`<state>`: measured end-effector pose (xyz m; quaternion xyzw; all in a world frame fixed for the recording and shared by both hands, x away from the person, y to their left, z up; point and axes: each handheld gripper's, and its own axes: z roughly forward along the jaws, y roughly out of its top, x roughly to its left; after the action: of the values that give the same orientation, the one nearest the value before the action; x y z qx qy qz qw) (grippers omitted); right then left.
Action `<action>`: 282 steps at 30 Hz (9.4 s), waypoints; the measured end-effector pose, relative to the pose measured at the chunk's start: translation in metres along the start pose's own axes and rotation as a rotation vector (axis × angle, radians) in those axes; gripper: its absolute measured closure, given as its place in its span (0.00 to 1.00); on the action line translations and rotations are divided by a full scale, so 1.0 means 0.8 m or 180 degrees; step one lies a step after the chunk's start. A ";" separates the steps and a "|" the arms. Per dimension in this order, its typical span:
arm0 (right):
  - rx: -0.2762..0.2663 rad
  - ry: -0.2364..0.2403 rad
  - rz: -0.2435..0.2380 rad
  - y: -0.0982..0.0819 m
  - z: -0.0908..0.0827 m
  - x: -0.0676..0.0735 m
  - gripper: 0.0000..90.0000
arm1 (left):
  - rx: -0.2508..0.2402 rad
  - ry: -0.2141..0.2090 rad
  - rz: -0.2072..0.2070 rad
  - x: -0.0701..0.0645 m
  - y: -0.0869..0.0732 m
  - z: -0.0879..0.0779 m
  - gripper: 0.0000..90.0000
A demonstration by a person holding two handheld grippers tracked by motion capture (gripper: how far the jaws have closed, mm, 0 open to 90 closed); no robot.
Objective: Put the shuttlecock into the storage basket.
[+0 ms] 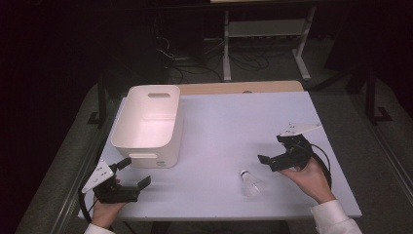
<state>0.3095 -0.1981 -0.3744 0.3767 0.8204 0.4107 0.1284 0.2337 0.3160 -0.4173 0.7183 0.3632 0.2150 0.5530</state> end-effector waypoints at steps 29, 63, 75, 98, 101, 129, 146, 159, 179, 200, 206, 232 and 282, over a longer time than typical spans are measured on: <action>0.0316 0.0138 -0.0070 0.017 0.032 0.028 0.00 | 0.0003 -0.0022 0.0023 0.001 0.000 -0.001 0.00; 0.0906 0.0307 0.0074 0.017 0.082 0.041 0.00 | 0.0013 -0.0074 0.0019 0.003 0.000 -0.003 0.00; 0.1116 0.0383 0.0174 0.010 0.089 0.042 0.00 | 0.0002 -0.0070 0.0001 0.003 0.000 -0.002 0.00; 0.1596 0.0465 0.0642 0.005 0.102 0.045 0.40 | 0.0029 -0.0065 0.0025 0.003 0.000 -0.002 0.00; 0.1601 0.0450 0.0670 0.006 0.100 0.045 0.43 | 0.0033 -0.0067 0.0028 0.003 0.000 -0.002 0.00; 0.1779 0.0547 0.0810 0.006 0.101 0.038 0.71 | -0.0017 -0.0079 -0.0005 0.002 -0.001 -0.001 0.00; 0.1628 0.0671 0.0799 0.025 0.082 0.030 0.71 | -0.0005 -0.0079 -0.0012 0.002 -0.001 -0.001 0.00; 0.1540 0.0707 0.0700 0.047 0.072 0.035 0.71 | 0.0000 -0.0083 -0.0008 0.002 0.000 -0.001 0.00; 0.1418 0.0770 0.0520 0.085 0.071 0.050 0.71 | -0.0023 -0.0089 -0.0004 0.002 0.000 0.000 0.00; 0.1384 0.0760 0.0366 0.119 0.078 0.066 0.71 | -0.0017 -0.0099 -0.0007 0.002 0.000 -0.001 0.00; 0.1360 0.0758 0.0318 0.126 0.078 0.072 0.71 | -0.0019 -0.0092 -0.0017 0.002 0.000 -0.001 0.00; 0.1300 0.0837 0.0233 0.164 0.097 0.084 0.71 | -0.0010 -0.0105 -0.0008 0.002 0.000 -0.001 0.00; 0.1193 0.0911 -0.0037 0.247 0.118 0.126 0.71 | -0.0073 -0.0166 -0.0021 0.001 -0.001 0.001 0.00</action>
<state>0.3914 0.0043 -0.2717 0.3271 0.8943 0.2996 -0.0590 0.2346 0.3165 -0.4179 0.7161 0.3486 0.1985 0.5712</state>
